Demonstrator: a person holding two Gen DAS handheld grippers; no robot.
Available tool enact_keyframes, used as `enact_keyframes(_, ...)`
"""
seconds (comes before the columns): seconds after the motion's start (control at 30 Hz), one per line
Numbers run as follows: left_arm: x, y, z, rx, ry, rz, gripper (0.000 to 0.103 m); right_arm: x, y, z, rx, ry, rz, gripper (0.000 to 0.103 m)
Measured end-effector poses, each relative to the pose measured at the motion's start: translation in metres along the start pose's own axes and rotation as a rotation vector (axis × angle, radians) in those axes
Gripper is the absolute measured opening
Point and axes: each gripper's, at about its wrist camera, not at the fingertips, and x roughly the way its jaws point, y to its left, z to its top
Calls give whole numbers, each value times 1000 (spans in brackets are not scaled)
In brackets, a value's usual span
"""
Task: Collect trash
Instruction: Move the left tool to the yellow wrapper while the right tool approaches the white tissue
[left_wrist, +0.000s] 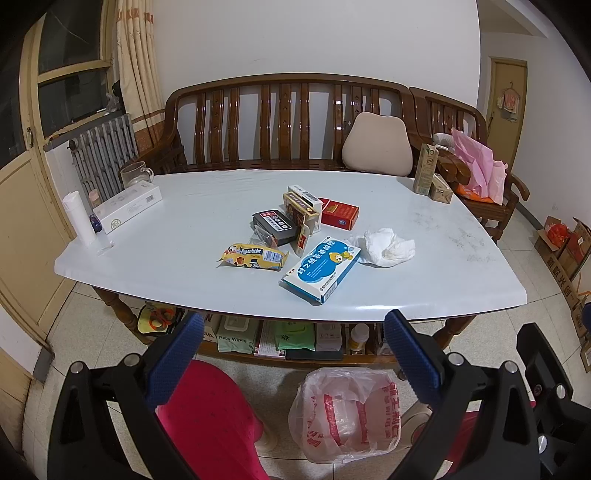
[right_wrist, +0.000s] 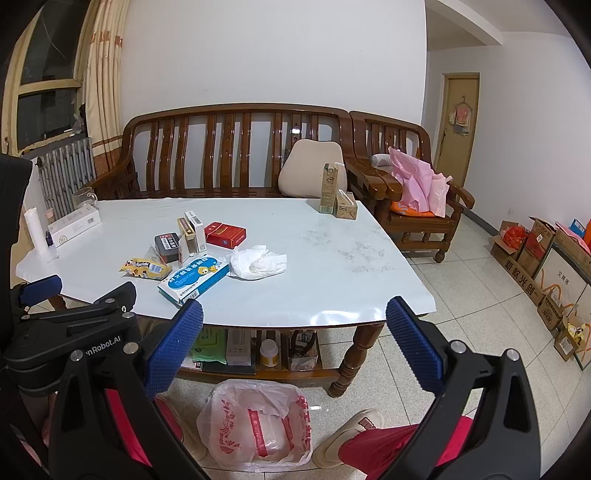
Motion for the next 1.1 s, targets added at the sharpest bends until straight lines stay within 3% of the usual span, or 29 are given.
enact_keyframes(0.17, 0, 0, 0, 8, 0, -10, 96, 0, 0, 1, -2, 2, 6, 97)
enact_keyframes(0.3, 5, 12, 8, 43, 37, -95, 96, -1, -1, 6, -25, -2, 71, 98)
enact_keyframes(0.5, 14, 53, 26, 101, 88, -238, 95, 5, -7, 20, -176, -71, 217, 98)
enact_keyframes(0.67, 25, 75, 37, 207, 156, -199, 95, 25, -12, 36, -326, -3, 302, 98)
enact_keyframes(0.87, 40, 87, 44, 321, 223, -247, 95, 41, -21, 62, -407, 22, 366, 98)
enact_keyframes(1.1, 65, 89, 63, 439, 286, -312, 95, 60, -16, 88, -533, 73, 499, 98)
